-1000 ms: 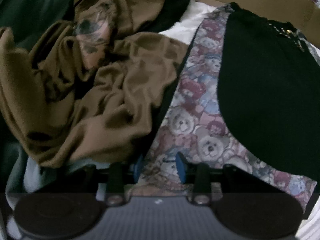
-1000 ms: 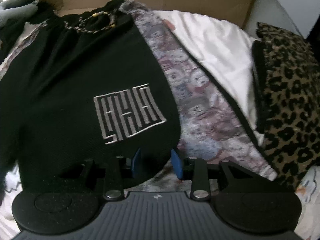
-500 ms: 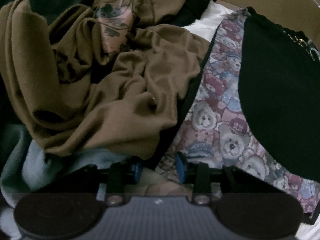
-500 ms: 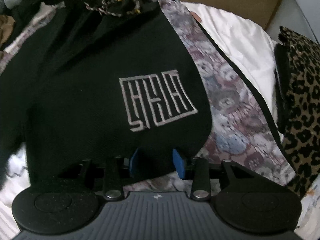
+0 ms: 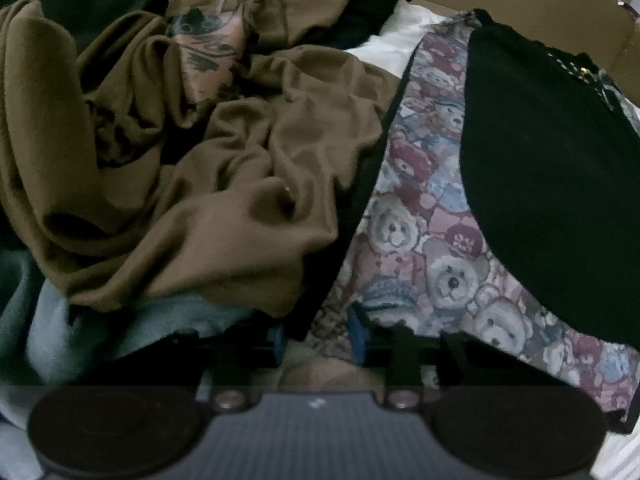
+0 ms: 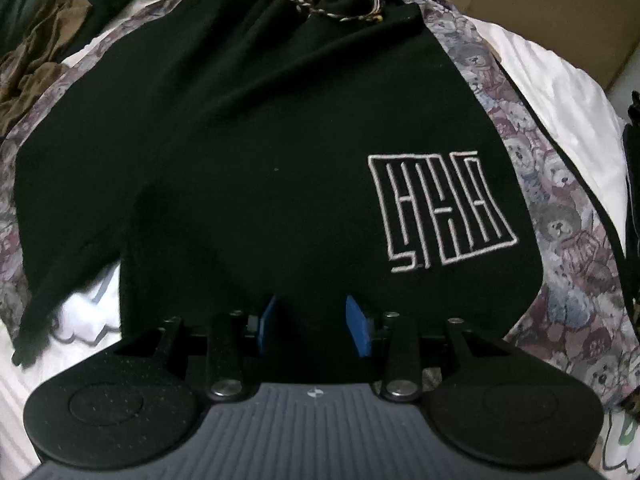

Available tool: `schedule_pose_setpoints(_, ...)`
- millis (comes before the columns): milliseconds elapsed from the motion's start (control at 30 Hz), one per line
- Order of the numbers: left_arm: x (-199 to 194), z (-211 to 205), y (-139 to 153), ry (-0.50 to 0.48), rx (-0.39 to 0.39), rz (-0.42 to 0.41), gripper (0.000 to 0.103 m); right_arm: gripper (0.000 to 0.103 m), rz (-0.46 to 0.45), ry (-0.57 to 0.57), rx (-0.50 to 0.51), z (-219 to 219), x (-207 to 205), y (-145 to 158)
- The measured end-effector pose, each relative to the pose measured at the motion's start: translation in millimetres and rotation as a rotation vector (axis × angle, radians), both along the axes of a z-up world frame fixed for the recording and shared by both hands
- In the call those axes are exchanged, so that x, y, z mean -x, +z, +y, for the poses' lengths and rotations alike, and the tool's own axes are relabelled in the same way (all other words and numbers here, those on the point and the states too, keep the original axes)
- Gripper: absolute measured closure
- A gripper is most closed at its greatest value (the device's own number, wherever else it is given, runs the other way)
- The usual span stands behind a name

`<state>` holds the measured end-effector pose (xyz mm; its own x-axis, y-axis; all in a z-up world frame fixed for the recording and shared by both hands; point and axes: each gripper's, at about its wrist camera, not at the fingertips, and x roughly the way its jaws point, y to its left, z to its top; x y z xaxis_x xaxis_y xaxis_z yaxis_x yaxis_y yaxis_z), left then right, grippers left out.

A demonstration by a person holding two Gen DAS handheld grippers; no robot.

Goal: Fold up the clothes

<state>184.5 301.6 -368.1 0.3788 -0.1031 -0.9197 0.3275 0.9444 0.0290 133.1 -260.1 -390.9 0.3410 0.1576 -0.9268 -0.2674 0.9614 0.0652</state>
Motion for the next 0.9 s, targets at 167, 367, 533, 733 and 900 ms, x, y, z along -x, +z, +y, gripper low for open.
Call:
schedule_pose_setpoints(167, 3.8, 2.0, 6.2, -0.019, 0.002, 0.008, 0.092, 0.059, 0.009, 0.047, 0.013, 3.2, 15.2, 2.9)
schedule_pose_setpoints(367, 13.0, 5.4, 23.8, -0.006, 0.04, -0.009, 0.094, 0.059, 0.048, 0.089, 0.01, 3.2, 26.8, 4.8)
schedule_pose_setpoints(533, 17.4, 4.1, 37.5, -0.006, 0.125, -0.018, 0.094, 0.059, 0.055, 0.087, 0.005, 2.5, 26.1, 5.0)
schedule_pose_setpoints(733, 13.1, 0.6, 41.9, -0.02, 0.17, -0.024, 0.094, 0.059, 0.063, 0.084, -0.002, 1.5, 25.7, 4.8)
schedule_pose_setpoints(900, 5.9, -6.4, 30.6, -0.028, 0.143, 0.0, 0.091, 0.059, 0.059, 0.083, -0.008, 2.5, 25.6, 2.8)
